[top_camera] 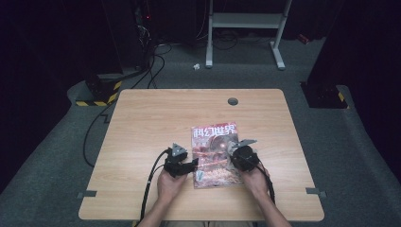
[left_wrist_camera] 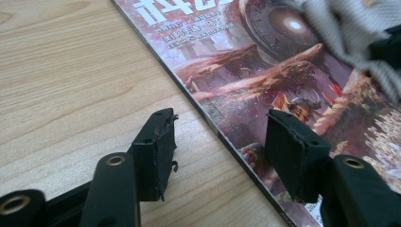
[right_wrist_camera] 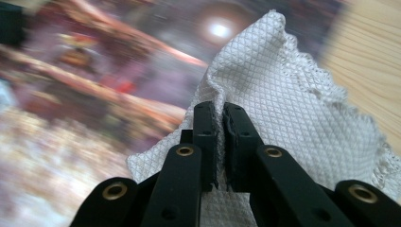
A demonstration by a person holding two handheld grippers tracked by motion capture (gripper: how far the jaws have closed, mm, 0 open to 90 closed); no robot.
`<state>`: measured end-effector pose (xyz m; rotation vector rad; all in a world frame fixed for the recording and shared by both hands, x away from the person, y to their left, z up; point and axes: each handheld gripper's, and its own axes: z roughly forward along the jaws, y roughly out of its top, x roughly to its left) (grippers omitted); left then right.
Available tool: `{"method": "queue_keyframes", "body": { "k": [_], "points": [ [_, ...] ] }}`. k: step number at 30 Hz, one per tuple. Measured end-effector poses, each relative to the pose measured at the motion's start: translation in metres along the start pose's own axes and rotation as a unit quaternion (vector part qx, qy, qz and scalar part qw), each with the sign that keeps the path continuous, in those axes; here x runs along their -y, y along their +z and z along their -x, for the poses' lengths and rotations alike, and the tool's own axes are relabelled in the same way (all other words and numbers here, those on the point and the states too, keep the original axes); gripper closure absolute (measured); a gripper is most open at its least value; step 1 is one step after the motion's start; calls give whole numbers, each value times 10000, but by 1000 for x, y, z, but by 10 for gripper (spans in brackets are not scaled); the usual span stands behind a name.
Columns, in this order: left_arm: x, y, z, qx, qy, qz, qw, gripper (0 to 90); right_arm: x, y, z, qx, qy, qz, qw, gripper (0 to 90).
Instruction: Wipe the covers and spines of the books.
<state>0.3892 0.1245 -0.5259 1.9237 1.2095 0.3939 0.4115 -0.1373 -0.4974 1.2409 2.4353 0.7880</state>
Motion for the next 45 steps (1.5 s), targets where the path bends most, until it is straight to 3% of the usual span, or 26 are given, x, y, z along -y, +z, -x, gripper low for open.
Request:
{"method": "queue_keyframes", "body": {
  "k": [3, 8, 10, 11, 14, 15, 18, 20, 22, 25, 27, 30, 31, 37, 40, 42, 44, 45],
  "points": [
    [0, 0, -1, -39, -9, -2, 10000, 433, -14, 10, -26, -268, -276, -34, 9993, 839],
    [1, -1, -1, -102, -58, 9, 9999, 437, -39, 28, -75, -714, -732, -43, 9947, 839],
    [1, -2, -3, -169, -163, 36, 9997, 464, -46, 32, -87, -642, -911, -64, 9937, 841],
    [1, -2, -4, -140, -195, 49, 9997, 462, -47, 33, -88, -628, -949, -67, 9935, 840],
    [1, -2, -2, -177, -93, 19, 9998, 452, -45, 33, -79, -887, -752, -44, 9932, 841],
    [1, -2, -1, -181, -73, 17, 9998, 449, -44, 32, -76, -854, -767, -46, 9934, 841],
    [1, -2, -1, -171, -80, 21, 9998, 447, -35, 26, -60, -599, -718, -48, 9956, 840],
    [1, -1, -1, -165, -80, 22, 9998, 445, -29, 20, -43, -428, -548, -46, 9976, 840],
    [1, -1, -1, -167, -79, 20, 9998, 444, -18, 12, -17, -205, -252, -77, 9994, 840],
    [0, -1, -1, -198, -70, 12, 9998, 426, -6, 2, 11, 27, 71, -144, 9999, 840],
    [0, 0, 0, -208, -59, 15, 9998, 420, -1, -2, 20, 88, 199, -168, 9996, 840],
    [0, 0, 0, -215, -56, 13, 9998, 419, -3, -1, 13, 192, 102, -165, 9996, 840],
    [0, 0, 0, -214, -56, 11, 9998, 418, -4, 0, 10, 129, 115, -161, 9997, 839],
    [0, 0, 0, -213, -60, 8, 9998, 416, -27, 19, -47, -537, -381, -56, 9978, 840],
    [0, 0, 1, -263, -35, -1, 9996, 401, -38, 28, -71, -683, -656, -25, 9955, 839],
    [0, 0, 1, -264, -23, -2, 9996, 401, -40, 30, -74, -691, -734, 12, 9949, 839],
    [0, 0, 1, -258, -20, -3, 9997, 401, -37, 29, -67, -812, -592, 25, 9949, 839],
    [0, 0, 1, -258, -19, -3, 9997, 401, -35, 27, -64, -699, -580, 16, 9959, 838]
  ]
}}
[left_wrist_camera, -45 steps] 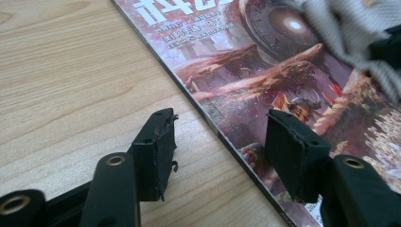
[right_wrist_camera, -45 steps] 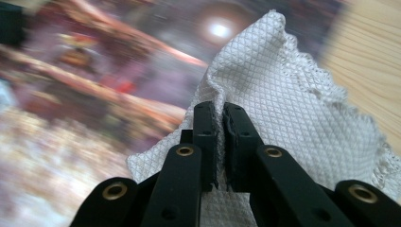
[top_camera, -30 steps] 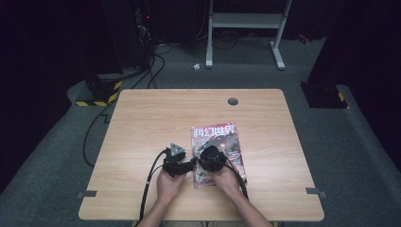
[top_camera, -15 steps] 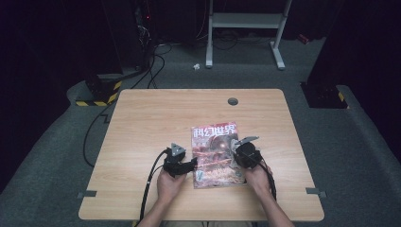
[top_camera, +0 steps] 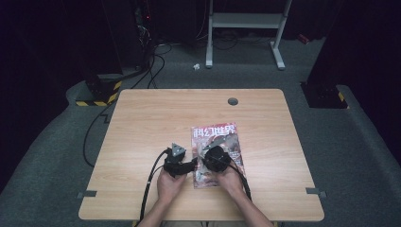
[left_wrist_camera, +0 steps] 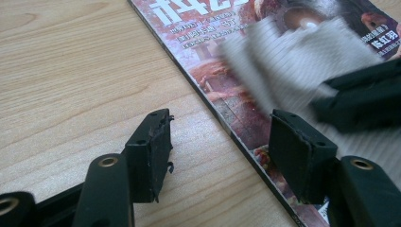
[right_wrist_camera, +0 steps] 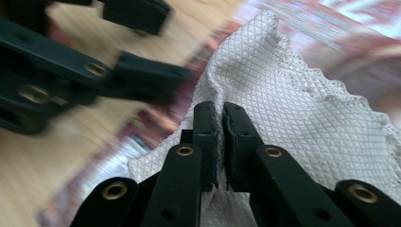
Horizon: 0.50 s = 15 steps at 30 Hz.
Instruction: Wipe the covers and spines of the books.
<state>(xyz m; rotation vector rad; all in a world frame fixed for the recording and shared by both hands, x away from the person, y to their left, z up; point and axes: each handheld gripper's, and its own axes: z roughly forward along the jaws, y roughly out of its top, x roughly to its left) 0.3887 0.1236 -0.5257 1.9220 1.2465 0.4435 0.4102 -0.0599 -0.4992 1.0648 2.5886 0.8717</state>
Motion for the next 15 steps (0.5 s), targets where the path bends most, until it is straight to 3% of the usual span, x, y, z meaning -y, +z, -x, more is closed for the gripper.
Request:
{"method": "queue_keyframes", "body": {
  "k": [1, 3, 6, 9, 11, 13, 15],
  "points": [
    [0, 0, 0, 1, -1, 1, 10000, 400, 3, -3, 5, 131, -52, 7, 9999, 835],
    [0, 0, 0, 10, -8, -3, 10000, 398, 12, -10, 18, 326, 78, 2, 9994, 830],
    [0, 0, 0, 12, -4, -1, 10000, 394, 35, -29, 54, 650, 586, 48, 9962, 780],
    [-2, 2, 2, -17, -38, -8, 10000, 394, 52, -43, 82, 687, 1068, 144, 9918, 718],
    [-5, 4, 3, 6, -30, -73, 10000, 404, 55, -45, 92, 776, 1301, 23, 9885, 601],
    [-10, 7, 5, 116, -8, -190, 9998, 436, 58, -45, 99, 503, 1574, 72, 9862, 617],
    [-14, 9, 6, 367, 34, -298, 9989, 505, 58, -45, 100, 337, 1561, 129, 9871, 708]
  ]
}}
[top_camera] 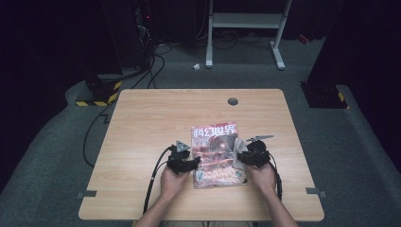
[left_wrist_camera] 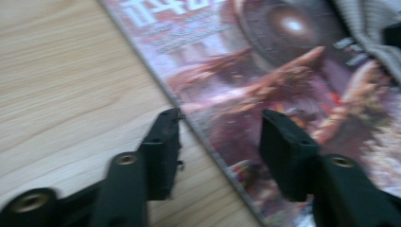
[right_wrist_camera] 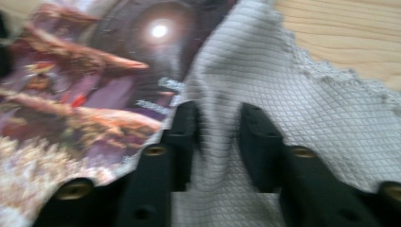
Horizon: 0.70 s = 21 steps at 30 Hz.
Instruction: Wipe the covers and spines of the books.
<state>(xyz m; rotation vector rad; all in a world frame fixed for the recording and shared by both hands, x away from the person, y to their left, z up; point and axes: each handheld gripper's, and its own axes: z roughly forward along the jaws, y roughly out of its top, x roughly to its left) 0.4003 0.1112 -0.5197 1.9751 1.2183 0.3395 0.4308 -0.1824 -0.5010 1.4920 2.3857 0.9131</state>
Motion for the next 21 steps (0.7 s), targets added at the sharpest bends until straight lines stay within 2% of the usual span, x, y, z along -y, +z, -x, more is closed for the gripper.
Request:
{"method": "queue_keyframes", "body": {
  "k": [1, 4, 7, 11, 13, 14, 17, 19, 21],
  "points": [
    [-1, 1, 2, -7, 8, -22, 10000, 542, 0, 0, -2, 15, -41, -4, 10000, 717],
    [0, 0, 6, -77, -65, -38, 9999, 548, 2, -2, -1, 11, -76, 5, 10000, 778],
    [4, -4, 15, -117, -18, -86, 9999, 547, 6, -6, 2, -99, 36, -29, 9999, 797],
    [15, -13, 27, -24, 79, -102, 9999, 546, 15, -15, -3, 27, -133, -117, 9998, 804],
    [20, -17, 31, 0, 74, -79, 9999, 546, 22, -19, -5, -14, -183, -148, 9997, 803],
    [22, -18, 31, 33, 96, -56, 9999, 545, 24, -21, -5, -68, -235, -182, 9995, 799],
    [20, -18, 26, 117, -4, -7, 9999, 557, 22, -24, 0, -274, -196, -315, 9989, 759],
    [14, -18, 20, 14, -105, 98, 9999, 543, 18, -26, -2, -79, -322, -199, 9993, 798],
    [8, -17, 15, -98, -65, 103, 9999, 534, 10, -29, -11, 111, -606, 25, 9981, 830]
  ]
}}
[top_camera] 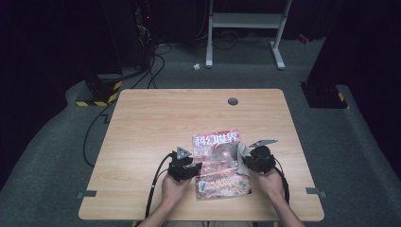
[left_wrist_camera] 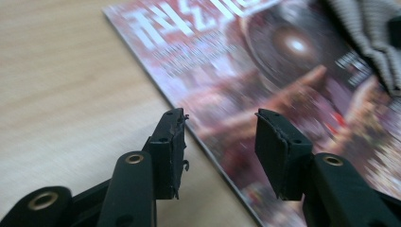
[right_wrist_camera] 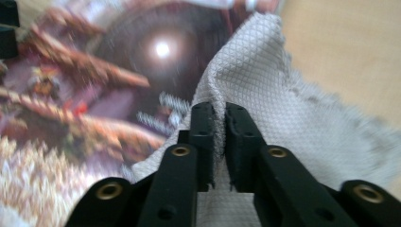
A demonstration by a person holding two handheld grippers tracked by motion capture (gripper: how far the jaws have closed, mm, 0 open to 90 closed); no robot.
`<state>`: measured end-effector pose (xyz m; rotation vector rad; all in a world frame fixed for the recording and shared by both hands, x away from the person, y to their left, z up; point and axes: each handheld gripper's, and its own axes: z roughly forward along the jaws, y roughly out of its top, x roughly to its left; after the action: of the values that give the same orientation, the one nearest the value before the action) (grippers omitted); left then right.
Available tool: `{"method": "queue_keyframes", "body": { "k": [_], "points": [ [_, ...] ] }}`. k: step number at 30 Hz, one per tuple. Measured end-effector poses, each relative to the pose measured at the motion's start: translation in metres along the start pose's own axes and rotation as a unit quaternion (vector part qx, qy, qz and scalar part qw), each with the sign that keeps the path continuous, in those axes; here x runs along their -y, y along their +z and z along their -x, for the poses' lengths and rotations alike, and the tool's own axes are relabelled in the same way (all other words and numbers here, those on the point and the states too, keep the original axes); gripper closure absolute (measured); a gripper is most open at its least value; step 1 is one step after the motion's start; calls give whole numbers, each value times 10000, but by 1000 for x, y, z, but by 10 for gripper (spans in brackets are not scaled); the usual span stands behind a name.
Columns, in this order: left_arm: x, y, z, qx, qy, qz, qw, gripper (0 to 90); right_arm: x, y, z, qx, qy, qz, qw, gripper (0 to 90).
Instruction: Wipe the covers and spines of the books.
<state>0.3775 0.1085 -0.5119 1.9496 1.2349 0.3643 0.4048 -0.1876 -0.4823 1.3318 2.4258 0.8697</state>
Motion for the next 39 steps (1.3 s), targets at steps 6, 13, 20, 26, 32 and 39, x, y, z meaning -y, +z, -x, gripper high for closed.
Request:
{"method": "queue_keyframes", "body": {
  "k": [6, 13, 20, 26, 32, 39],
  "points": [
    [-8, 11, -18, -124, 0, -145, 9998, 529, -20, 24, -16, 73, -324, -341, 9989, 839],
    [0, 15, -22, -1, 6, 183, 9998, 507, -33, 44, -49, -251, -575, -366, 9974, 842],
    [1, 15, -20, -76, -66, 227, 9997, 506, -50, 65, -107, -779, -1082, -329, 9905, 842],
    [2, 15, -19, -141, -78, 228, 9996, 491, -49, 64, -105, -751, -1207, -318, 9893, 846],
    [2, 14, -19, -155, -56, 226, 9996, 483, -30, 42, -47, -133, -715, -353, 9967, 846],
    [2, 15, -19, -119, -83, 233, 9996, 481, -17, 27, -17, 89, -225, -372, 9990, 847]
  ]
}}
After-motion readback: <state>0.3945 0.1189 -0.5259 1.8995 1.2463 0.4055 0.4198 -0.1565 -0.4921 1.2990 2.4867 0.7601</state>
